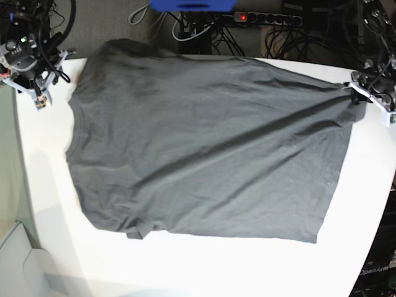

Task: Layout the t-shirt on the table in an organized manner, then fold the t-shirt properly
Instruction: 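Lower the shirt flat onto the table with both grippers, then release the shirt and move both grippers to its side edges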

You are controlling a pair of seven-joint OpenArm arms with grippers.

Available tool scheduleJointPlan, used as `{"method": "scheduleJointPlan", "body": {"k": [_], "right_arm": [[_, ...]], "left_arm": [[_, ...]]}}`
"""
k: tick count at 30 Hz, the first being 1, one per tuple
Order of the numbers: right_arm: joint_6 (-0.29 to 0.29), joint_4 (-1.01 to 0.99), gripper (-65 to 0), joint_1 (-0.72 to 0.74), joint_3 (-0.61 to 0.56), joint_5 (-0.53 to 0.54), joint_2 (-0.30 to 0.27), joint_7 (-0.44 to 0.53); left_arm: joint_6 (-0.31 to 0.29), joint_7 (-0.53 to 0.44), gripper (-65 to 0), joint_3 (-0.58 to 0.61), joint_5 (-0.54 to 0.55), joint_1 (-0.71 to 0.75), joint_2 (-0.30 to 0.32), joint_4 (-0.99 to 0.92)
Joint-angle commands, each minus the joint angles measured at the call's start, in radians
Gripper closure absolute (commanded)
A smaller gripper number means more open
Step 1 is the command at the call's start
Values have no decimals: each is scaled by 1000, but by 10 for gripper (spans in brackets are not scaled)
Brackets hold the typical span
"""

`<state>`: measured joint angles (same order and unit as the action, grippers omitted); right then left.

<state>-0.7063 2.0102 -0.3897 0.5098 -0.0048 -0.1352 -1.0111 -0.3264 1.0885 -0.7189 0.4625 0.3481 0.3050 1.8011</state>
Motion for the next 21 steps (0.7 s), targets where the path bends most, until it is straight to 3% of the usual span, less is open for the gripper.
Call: {"method": "scheduleJointPlan", "body": {"k": [1, 10, 14, 17, 21], "right_arm": [[8, 19, -273, 24, 3, -2, -13, 7], [8, 13, -275, 202, -23, -2, -11, -5], [8, -7, -277, 352, -93, -2, -34, -108], [8, -101, -320, 481, -135, -2, -51, -185], [8, -300, -418, 605, -176, -2, -67, -194]], "left_arm": [[0, -17, -230, -6, 6, -1, 15, 16], [0, -18, -234, -12, 15, 26, 13, 22], [0, -24, -234, -14, 14, -37, 7, 19], [0, -20, -235, -12, 8, -129, 9, 15], [5, -18, -240, -6, 6, -255, 9, -42]]}}
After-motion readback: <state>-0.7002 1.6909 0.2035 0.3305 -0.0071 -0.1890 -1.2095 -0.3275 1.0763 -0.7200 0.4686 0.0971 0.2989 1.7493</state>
